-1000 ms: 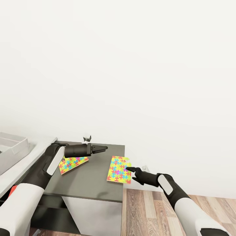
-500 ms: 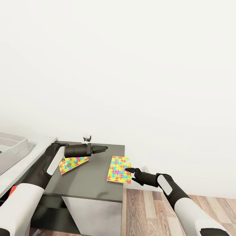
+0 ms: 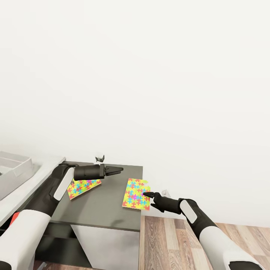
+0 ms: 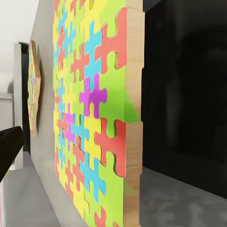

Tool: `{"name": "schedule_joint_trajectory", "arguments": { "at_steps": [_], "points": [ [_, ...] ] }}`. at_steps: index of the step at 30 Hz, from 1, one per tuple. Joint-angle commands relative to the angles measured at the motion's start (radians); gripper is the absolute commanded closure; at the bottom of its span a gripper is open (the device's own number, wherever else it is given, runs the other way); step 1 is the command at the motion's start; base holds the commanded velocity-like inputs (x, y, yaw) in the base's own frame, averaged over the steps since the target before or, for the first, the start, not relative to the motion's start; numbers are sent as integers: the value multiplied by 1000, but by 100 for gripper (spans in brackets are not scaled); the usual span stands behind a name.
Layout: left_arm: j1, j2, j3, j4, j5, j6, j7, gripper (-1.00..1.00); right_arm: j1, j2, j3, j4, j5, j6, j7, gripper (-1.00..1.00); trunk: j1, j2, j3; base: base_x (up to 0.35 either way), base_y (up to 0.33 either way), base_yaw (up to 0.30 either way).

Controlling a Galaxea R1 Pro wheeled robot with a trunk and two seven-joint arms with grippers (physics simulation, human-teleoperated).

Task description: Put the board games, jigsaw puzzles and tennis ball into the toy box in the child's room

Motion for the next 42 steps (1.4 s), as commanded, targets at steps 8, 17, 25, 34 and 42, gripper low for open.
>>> {"name": "schedule_joint_trajectory", "arguments": {
  "at_steps": [8, 17, 25, 34, 42],
  "points": [
    [-1, 1, -1, 0, 0, 4, -2, -100, -1, 0, 0, 0, -3, 4, 0, -100, 0, -1, -1, 0, 0, 0],
    [-1, 1, -1, 0, -1, 4, -1, -100, -1, 2, 0, 0, -3, -5, 0, -100, 0, -1, -1, 0, 0, 0],
    [-1, 1, -1, 0, -2, 4, -2, -100, -1, 3, 19, 0, -3, -22, 0, -100, 0, -1, -1, 0, 0, 0],
    [-1, 1, -1, 0, -2, 4, -1, -100, -1, 4, 26, 0, -3, -25, 0, 100, 0, -1, -1, 0, 0, 0],
    [-1, 1, 0, 0, -3, 4, -1, -100, -1, 5, 26, 0, -3, -25, 0, 100, 0, -1, -1, 0, 0, 0]
  ]
}}
